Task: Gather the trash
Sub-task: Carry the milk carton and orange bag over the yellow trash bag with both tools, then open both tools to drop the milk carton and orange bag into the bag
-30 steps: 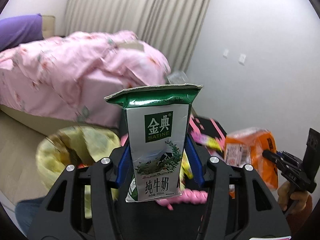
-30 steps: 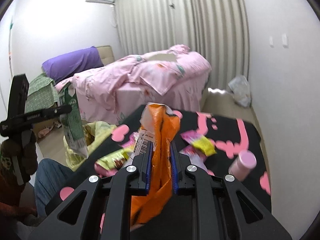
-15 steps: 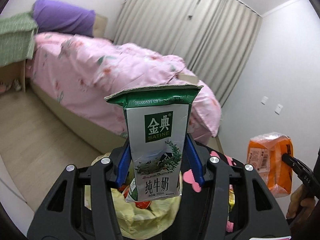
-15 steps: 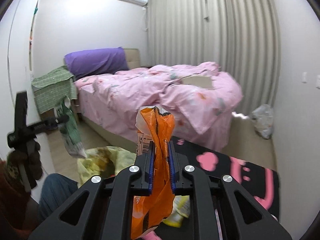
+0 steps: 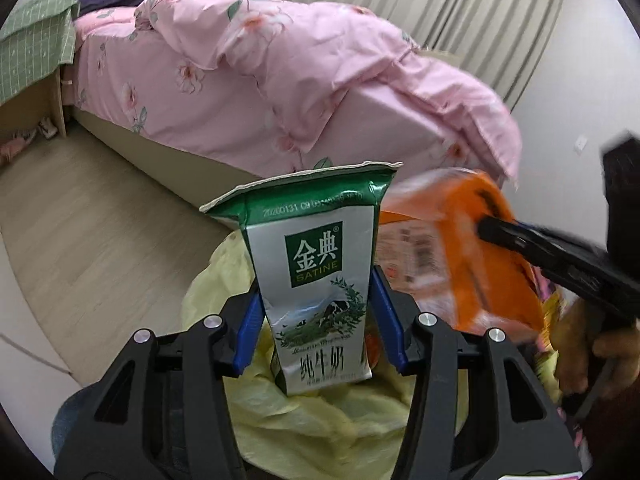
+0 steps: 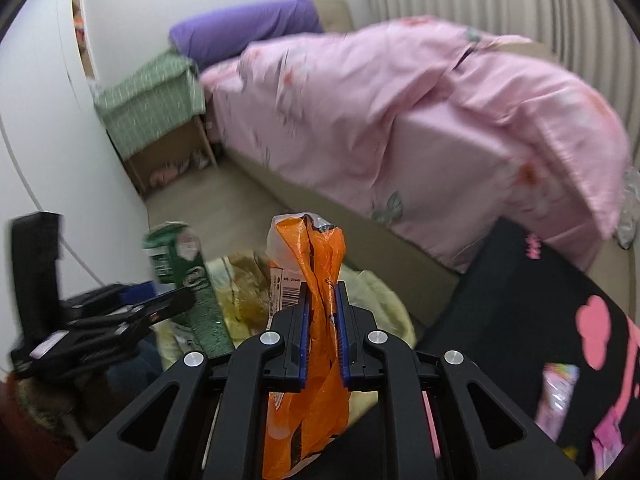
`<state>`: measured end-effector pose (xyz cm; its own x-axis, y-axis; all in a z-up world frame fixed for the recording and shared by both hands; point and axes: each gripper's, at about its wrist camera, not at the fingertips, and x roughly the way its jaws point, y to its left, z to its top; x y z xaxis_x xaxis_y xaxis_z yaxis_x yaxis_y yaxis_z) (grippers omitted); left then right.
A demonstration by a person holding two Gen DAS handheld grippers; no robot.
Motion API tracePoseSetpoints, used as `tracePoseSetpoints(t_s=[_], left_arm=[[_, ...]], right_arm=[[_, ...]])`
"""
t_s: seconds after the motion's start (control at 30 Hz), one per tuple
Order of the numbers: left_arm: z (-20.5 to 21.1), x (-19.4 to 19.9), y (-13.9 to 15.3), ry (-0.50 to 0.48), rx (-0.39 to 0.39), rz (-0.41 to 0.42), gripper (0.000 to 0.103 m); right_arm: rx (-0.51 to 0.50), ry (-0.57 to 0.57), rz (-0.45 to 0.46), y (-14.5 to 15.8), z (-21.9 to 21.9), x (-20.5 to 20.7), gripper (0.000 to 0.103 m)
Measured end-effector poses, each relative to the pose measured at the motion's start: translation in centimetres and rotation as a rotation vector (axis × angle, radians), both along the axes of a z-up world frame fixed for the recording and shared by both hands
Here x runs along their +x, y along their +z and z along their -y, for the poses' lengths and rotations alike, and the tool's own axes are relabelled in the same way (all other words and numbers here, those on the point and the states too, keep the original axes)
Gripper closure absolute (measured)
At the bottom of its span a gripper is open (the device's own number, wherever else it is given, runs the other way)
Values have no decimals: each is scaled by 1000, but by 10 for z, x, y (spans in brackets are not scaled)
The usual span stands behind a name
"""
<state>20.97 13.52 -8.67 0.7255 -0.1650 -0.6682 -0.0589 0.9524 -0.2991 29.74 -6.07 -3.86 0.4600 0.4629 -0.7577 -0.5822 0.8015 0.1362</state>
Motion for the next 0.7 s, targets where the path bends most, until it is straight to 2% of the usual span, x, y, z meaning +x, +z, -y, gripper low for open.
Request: tracePoseSetpoints(t_s=[0.13, 0.23, 0.43, 0.57, 0.6, 0.63, 0.67, 0.7], left_arm=[[2, -1, -17, -27, -12, -28, 56], [1, 4, -23, -32, -25, -42, 56], [-8, 12, -26, -6, -65, -67, 56], [-16, 12, -20, 4, -143, -65, 54], [-19, 11, -16, -13, -194, -47, 47], [-20, 11, -13, -19, -211, -33, 35], [-20, 9, -6, -18, -215, -9, 29], [-19, 8, -1, -14, -207, 7, 25]], right_arm=[[-34, 69, -72, -27, -11, 7, 90], [-56, 112, -68, -33, -9, 4, 90], [-77, 95, -64, -37, -3, 5, 90], [-41, 88, -79, -36, 3, 2, 90], [-22, 87, -90, -35, 5, 2, 90], [-11, 88, -95, -34, 6, 1, 89], [3, 96, -101, -31, 8, -1, 89], [15, 107, -105, -29, 8, -3, 83]])
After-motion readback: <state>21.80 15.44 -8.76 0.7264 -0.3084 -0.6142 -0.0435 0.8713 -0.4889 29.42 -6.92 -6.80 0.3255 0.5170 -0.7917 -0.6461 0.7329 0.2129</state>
